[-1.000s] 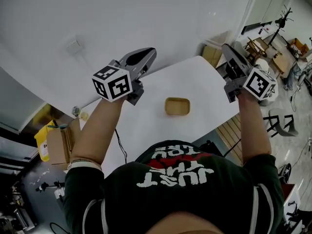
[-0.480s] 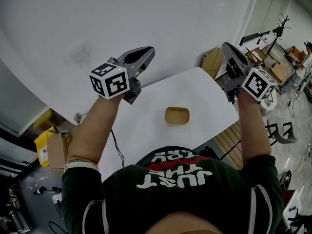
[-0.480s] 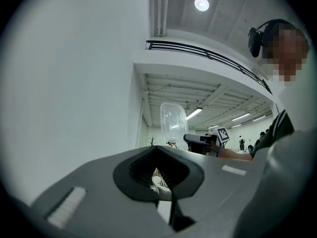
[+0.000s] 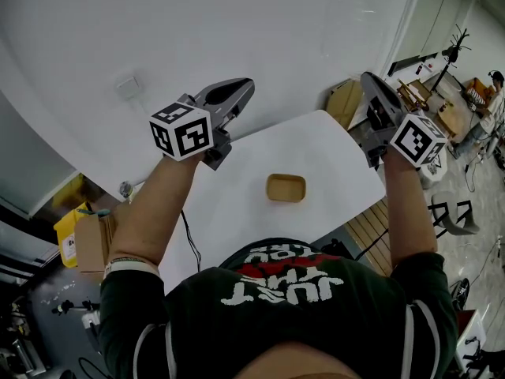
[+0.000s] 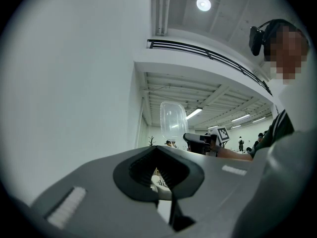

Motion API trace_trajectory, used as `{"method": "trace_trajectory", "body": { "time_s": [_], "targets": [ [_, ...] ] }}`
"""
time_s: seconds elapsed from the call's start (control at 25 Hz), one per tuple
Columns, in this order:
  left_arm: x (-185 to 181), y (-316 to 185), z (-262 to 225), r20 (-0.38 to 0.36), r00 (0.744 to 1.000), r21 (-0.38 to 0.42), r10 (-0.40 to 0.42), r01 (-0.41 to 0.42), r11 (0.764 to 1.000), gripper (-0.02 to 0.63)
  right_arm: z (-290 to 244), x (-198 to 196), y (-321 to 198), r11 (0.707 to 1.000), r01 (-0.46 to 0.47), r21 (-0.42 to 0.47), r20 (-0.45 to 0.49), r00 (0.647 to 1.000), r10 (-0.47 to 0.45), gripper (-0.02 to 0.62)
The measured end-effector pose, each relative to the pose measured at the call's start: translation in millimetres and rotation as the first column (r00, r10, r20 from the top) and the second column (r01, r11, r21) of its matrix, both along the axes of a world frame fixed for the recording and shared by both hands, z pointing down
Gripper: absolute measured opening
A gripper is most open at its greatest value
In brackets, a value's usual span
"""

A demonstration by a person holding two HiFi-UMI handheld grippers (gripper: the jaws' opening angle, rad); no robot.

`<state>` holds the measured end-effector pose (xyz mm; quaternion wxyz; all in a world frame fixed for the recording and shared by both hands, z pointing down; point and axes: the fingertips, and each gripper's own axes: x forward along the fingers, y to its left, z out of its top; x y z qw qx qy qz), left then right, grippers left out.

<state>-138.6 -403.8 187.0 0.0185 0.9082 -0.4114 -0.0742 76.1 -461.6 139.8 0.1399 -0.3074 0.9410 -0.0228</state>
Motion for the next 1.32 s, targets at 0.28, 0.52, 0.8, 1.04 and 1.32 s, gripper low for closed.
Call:
{"method": "trace_trajectory", "body": {
  "time_s": [0.28, 0.52, 0.8, 1.04, 1.32],
  "targets": [
    [-0.2, -1.4, 1.3, -0.002, 1.000, -0.003, 0.005, -0.005, 1.000, 0.002, 2.8, -1.6, -1.3, 1.000, 0.001, -0.006, -0.002, 1.000, -0.001, 0.029],
    [0.0, -3.9, 2.8, -0.002, 1.000, -0.005, 0.009, -0.009, 1.000, 0.002, 4.0, -3.0, -3.0, 1.000, -0.009, 0.000, -0.015, 1.000, 0.009, 0.029],
    [1.7, -2.3, 1.8, -0.001, 1.000, -0.008, 0.013, -0.013, 1.000, 0.002, 2.2, -3.3, -1.4, 1.000, -0.009, 0.004, -0.017, 1.000, 0.009, 0.029],
    [1.4, -2.8, 2.0, 0.000, 1.000, -0.009, 0.013, -0.013, 1.000, 0.002, 2.8, -4.4, -1.8, 1.000, -0.010, 0.005, -0.021, 1.000, 0.010, 0.029],
    [3.5, 0.4, -1.3, 0.001, 1.000, -0.003, 0.017, -0.017, 1.000, 0.002, 2.7, -3.9, 1.9, 1.000, -0.010, 0.008, -0.025, 1.000, 0.011, 0.029]
  ]
}}
